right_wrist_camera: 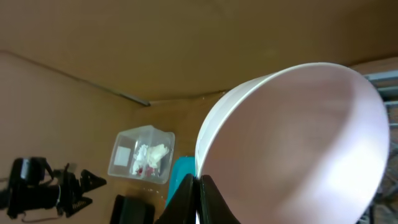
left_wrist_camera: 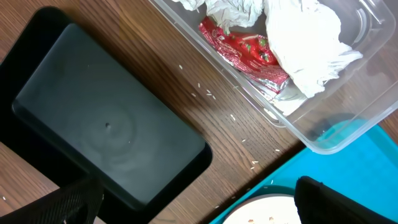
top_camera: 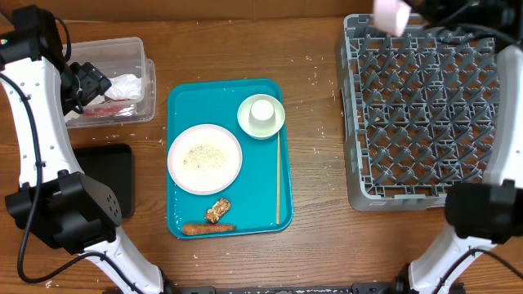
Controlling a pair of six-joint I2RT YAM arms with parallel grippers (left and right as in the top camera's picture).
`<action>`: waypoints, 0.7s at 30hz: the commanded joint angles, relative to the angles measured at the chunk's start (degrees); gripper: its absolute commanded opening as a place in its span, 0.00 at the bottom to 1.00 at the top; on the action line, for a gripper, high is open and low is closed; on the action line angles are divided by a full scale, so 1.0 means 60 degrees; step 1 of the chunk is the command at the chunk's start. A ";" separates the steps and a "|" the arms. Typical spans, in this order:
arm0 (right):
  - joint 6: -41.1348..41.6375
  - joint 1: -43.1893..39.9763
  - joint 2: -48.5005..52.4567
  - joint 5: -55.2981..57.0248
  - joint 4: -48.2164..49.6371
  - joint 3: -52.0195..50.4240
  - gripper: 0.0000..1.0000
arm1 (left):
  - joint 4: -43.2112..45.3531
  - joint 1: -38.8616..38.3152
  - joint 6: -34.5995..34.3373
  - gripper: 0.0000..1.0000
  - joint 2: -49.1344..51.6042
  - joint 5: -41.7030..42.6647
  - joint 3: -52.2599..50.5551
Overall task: Sort waste into correct bins and load items into the dishwasher
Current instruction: 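Lift the pink bowl with the right gripper and carry it over the dish rack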
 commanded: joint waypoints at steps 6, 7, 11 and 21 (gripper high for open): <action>0.0681 -0.1461 0.1792 -0.1894 0.0667 0.0080 0.04 | -0.0004 -0.0022 -0.0237 1.00 0.0106 0.0040 -0.0029; 0.0754 -0.1559 0.1982 -0.2208 0.0772 0.0080 0.04 | -0.0004 -0.0022 -0.0237 1.00 0.0106 0.0044 -0.0029; 0.1217 -0.1869 0.2583 -0.2328 0.0812 0.0080 0.04 | -0.0004 -0.0022 -0.0237 1.00 0.0106 0.0044 -0.0029; 0.1996 -0.2718 0.2936 -0.1741 0.0142 0.0080 0.04 | -0.0004 -0.0022 -0.0237 1.00 0.0106 0.0044 -0.0029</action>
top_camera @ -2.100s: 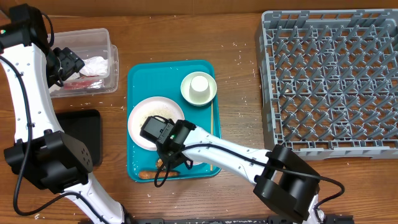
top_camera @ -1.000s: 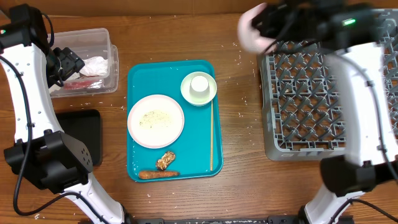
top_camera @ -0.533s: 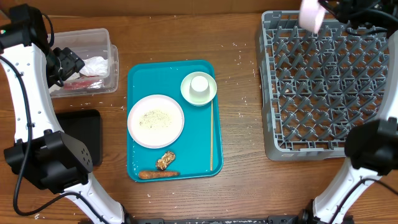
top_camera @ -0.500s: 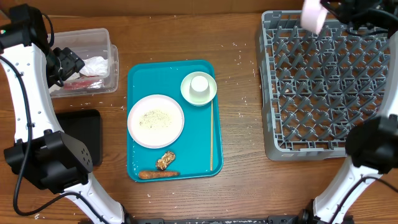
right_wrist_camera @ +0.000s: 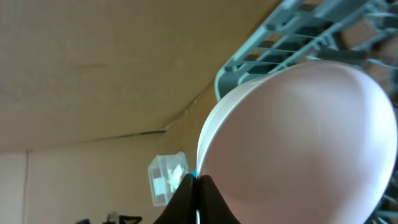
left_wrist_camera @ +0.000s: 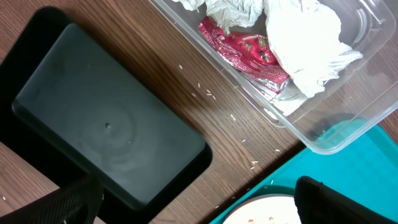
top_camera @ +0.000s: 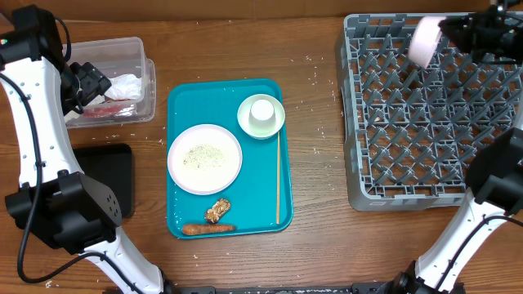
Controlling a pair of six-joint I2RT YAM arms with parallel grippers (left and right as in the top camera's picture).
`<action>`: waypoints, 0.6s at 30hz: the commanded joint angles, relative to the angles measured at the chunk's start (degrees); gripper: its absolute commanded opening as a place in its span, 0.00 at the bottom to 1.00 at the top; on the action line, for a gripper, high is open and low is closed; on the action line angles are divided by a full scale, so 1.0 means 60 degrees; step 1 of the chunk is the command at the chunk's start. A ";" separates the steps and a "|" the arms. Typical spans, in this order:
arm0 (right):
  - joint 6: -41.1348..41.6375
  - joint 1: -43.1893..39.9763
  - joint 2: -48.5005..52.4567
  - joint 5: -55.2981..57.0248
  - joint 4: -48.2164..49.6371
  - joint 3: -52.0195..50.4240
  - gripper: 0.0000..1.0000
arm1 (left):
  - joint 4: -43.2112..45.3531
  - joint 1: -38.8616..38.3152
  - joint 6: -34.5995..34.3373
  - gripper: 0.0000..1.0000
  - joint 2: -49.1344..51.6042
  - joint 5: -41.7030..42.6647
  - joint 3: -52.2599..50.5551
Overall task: Sort waste into correct bins and load items into the dishwasher
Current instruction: 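Lift the pink bowl with the right gripper and carry it over the dish rack, then lower the pink bowl into the rack and open the right gripper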
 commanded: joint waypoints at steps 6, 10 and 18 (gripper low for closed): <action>0.0164 -0.0459 -0.0069 0.0255 -0.0317 0.0080 0.04 | -0.0004 -0.0022 -0.0237 1.00 0.0106 0.0044 -0.0029; 0.0171 -0.0401 -0.0069 -0.0208 0.0047 0.0080 0.04 | -0.0004 -0.0022 -0.0237 1.00 0.0106 0.0044 -0.0029; 0.0204 -0.0076 -0.0047 0.0007 0.0423 -0.0386 0.04 | -0.0004 -0.0022 -0.0237 1.00 0.0106 0.0044 -0.0029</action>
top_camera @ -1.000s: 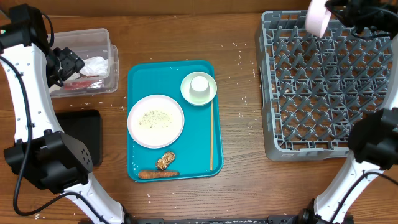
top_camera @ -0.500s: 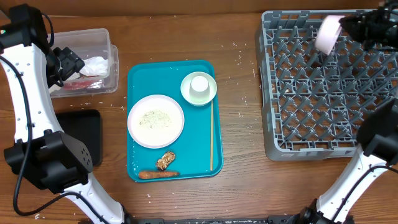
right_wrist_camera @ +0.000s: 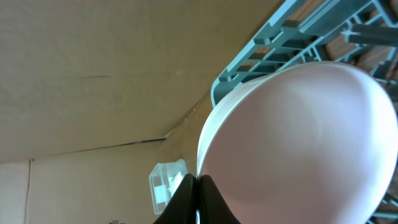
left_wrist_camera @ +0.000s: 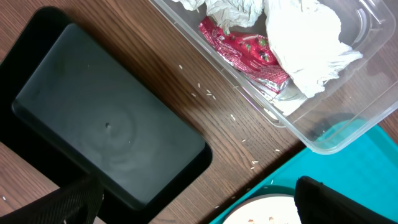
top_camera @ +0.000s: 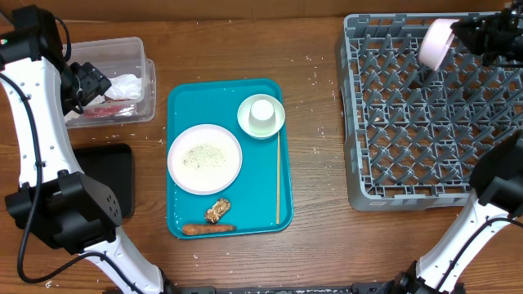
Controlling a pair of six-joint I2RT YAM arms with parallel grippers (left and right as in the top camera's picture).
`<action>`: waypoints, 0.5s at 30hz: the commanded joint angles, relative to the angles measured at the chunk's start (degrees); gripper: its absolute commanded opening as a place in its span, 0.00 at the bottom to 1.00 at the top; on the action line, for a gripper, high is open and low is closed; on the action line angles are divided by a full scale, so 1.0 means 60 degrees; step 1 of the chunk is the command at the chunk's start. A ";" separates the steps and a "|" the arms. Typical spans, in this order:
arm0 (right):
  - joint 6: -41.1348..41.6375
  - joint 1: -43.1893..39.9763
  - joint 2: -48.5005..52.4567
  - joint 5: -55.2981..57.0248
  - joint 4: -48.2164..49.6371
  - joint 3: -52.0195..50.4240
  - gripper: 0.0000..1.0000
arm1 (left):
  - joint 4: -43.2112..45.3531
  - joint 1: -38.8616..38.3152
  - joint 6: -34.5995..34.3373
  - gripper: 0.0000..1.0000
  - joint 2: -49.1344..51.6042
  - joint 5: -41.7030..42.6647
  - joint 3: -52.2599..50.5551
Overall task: Sort waste into correct bins and load items into the dishwasher
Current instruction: 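Lower the pink bowl into the rack and open the right gripper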
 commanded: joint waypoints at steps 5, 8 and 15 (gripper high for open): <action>-0.0011 0.0189 -0.0047 0.0769 -0.0357 -0.0823 0.04 | 0.0000 -0.0022 -0.0233 1.00 0.0106 0.0044 -0.0029; -0.0062 0.0087 -0.0051 0.1147 -0.0688 -0.0812 0.04 | 0.0000 -0.0022 -0.0233 1.00 0.0106 0.0044 -0.0029; -0.0055 -0.0364 -0.0051 0.1133 -0.0769 -0.0725 0.04 | 0.0000 -0.0022 -0.0233 1.00 0.0106 0.0044 -0.0029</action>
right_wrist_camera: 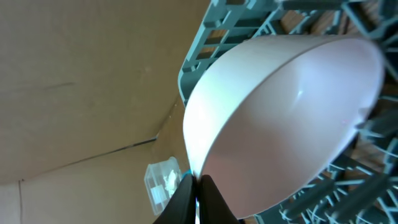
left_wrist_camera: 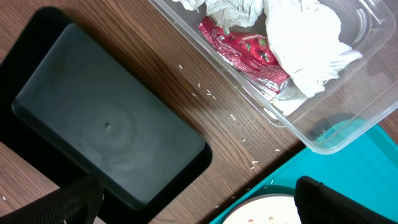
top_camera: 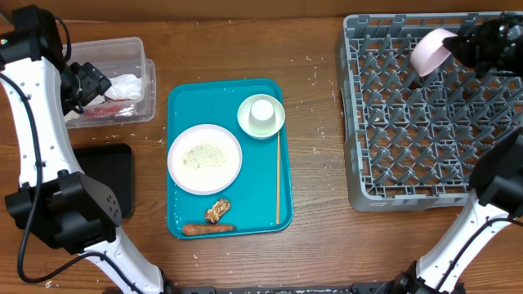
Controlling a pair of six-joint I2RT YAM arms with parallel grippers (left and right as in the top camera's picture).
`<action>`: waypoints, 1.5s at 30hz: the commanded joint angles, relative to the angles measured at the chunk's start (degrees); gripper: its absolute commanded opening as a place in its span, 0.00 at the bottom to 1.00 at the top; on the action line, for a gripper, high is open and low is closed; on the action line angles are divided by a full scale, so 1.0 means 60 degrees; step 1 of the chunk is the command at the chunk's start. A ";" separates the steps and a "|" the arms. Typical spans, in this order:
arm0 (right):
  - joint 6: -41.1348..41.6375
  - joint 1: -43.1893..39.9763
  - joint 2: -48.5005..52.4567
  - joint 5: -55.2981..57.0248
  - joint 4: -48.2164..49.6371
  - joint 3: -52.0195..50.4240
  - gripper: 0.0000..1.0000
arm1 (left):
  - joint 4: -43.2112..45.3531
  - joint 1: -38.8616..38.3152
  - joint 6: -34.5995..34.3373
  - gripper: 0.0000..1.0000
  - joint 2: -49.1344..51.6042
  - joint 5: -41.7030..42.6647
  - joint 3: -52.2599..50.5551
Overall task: Sort waste into correct bins and load items into the dishwasher
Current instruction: 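Lower the pink bowl into the rack and open the right gripper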
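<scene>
My right gripper (top_camera: 456, 47) is shut on the rim of a pink bowl (top_camera: 431, 52), tilted on its side over the back row of the grey dishwasher rack (top_camera: 359, 122); the bowl (right_wrist_camera: 286, 118) fills the right wrist view. On the teal tray (top_camera: 184, 220) lie a white plate (top_camera: 204, 158) with crumbs, a pale green saucer with an upturned white cup (top_camera: 261, 113), a chopstick (top_camera: 278, 180) and food scraps (top_camera: 214, 219). My left gripper (left_wrist_camera: 193, 199) hangs open over the table between the black bin (left_wrist_camera: 99, 118) and the clear bin (left_wrist_camera: 336, 118).
The clear bin (top_camera: 147, 106) at the back left holds crumpled white tissue (left_wrist_camera: 305, 37) and a red wrapper (left_wrist_camera: 249, 53). The black bin (top_camera: 110, 175) sits at the left front. Rice grains are scattered on the wooden table. A cardboard wall stands behind the rack.
The pink bowl in my right gripper is lower and more tilted, now among the rack's back-row tines. The left arm has not moved.
My right gripper held the pink bowl high behind the rack's back left corner. It then held it over the rack's back row, further right, and now it sits lower and tilted into the tines. The left arm and the tray stayed unchanged.
</scene>
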 commanded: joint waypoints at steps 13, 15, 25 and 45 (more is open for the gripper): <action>-0.0025 -0.1075 -0.1341 0.1810 -0.1519 0.0616 0.27 | -0.0004 -0.0022 -0.0233 1.00 0.0106 0.0044 -0.0029; -0.0029 -0.1093 -0.1632 0.2590 -0.1851 0.0619 0.37 | -0.0004 -0.0022 -0.0233 1.00 0.0106 0.0044 -0.0029; -0.0907 -0.1042 -0.3075 0.4328 -0.3206 0.0619 0.46 | -0.0004 -0.0022 -0.0233 1.00 0.0106 0.0044 -0.0029; -0.0965 0.1395 -0.1501 0.5836 -0.1005 0.0149 0.11 | -0.0004 -0.0022 -0.0233 1.00 0.0106 0.0044 -0.0029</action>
